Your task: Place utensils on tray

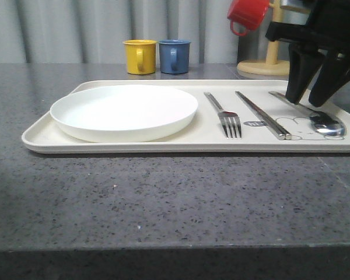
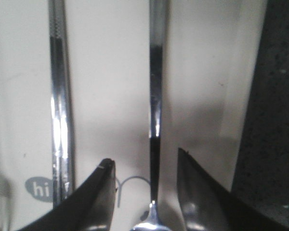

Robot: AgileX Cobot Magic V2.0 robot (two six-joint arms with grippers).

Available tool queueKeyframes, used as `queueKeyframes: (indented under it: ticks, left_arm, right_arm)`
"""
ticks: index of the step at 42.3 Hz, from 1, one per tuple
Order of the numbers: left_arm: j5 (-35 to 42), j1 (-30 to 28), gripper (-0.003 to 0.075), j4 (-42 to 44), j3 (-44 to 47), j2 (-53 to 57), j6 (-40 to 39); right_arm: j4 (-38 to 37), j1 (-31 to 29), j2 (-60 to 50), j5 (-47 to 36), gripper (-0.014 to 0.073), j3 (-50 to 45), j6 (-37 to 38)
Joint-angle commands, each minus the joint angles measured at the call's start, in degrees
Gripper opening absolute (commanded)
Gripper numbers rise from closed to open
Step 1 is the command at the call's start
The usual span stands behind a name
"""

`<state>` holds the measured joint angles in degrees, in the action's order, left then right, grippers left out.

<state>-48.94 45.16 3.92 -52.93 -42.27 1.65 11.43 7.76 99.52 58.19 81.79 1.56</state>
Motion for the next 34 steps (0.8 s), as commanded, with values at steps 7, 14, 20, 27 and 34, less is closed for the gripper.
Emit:
queueKeyframes:
  ticks: [7, 14, 20, 27, 34]
  left_arm:
    - [4.11, 0.52, 0.0386, -0.08, -1.53, 0.17, -0.56]
    - [4.11, 0.52, 0.0386, -0.08, -1.53, 0.17, -0.56]
    - [4.11, 0.52, 0.0386, -0.08, -1.53, 0.17, -0.56]
    - [4.11, 0.52, 0.0386, -0.08, -1.53, 0.17, -0.56]
    - [4.11, 0.52, 0.0386, -0.08, -1.53, 0.17, -0.56]
  right_arm:
    - [-0.07, 4.49, -14.99, -0.29, 0.0351, -0.57, -10.29]
    - [-0.78, 8.07, -25.77, -0.5, 0.0351, -6.28, -11.89]
    - [-1.61, 9.07, -35.84, -0.44, 0.0351, -13.04, -12.85]
    - [-3.18, 9.07, -48.51, -0.32, 0.0351, -20.58, -12.85]
    - [-3.18, 9.07, -59.96, 0.06, 0.0351, -26.42, -12.85]
